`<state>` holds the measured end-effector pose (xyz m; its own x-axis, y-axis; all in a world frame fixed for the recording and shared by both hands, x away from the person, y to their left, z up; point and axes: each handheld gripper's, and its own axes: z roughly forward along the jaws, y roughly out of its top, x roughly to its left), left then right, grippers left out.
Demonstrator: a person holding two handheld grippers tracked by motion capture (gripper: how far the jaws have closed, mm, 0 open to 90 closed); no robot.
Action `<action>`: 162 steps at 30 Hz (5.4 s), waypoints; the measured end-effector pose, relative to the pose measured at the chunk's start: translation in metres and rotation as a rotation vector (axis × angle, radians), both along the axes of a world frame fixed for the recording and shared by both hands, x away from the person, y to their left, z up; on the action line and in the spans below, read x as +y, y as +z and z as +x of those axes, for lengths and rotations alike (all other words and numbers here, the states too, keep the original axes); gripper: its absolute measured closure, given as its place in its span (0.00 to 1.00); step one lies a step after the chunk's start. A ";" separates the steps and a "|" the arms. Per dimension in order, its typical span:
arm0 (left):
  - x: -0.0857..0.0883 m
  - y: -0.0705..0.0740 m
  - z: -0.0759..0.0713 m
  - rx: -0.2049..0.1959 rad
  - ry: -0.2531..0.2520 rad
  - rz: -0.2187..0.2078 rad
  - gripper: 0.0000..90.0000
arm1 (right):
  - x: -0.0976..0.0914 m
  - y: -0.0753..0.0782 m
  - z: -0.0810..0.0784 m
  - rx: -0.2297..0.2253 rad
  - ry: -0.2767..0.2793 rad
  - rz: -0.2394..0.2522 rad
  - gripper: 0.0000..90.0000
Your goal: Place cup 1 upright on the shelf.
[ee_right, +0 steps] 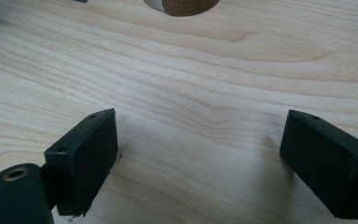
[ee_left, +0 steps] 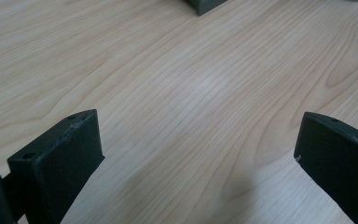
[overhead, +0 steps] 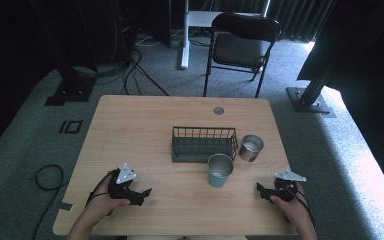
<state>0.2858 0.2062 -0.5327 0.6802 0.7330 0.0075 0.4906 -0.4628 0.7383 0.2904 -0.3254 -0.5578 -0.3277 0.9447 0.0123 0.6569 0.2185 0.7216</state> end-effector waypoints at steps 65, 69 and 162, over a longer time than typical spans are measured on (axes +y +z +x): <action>-0.151 0.017 0.028 -0.115 -0.348 -0.144 0.02 | 0.000 0.000 0.000 0.000 0.000 0.001 0.12; -0.159 0.016 0.030 -0.119 -0.355 -0.157 0.02 | 0.000 0.000 0.000 0.000 0.000 0.001 0.12; -0.237 0.055 0.047 -0.233 -0.385 -0.318 0.14 | 0.000 0.000 0.000 -0.002 0.001 -0.001 0.12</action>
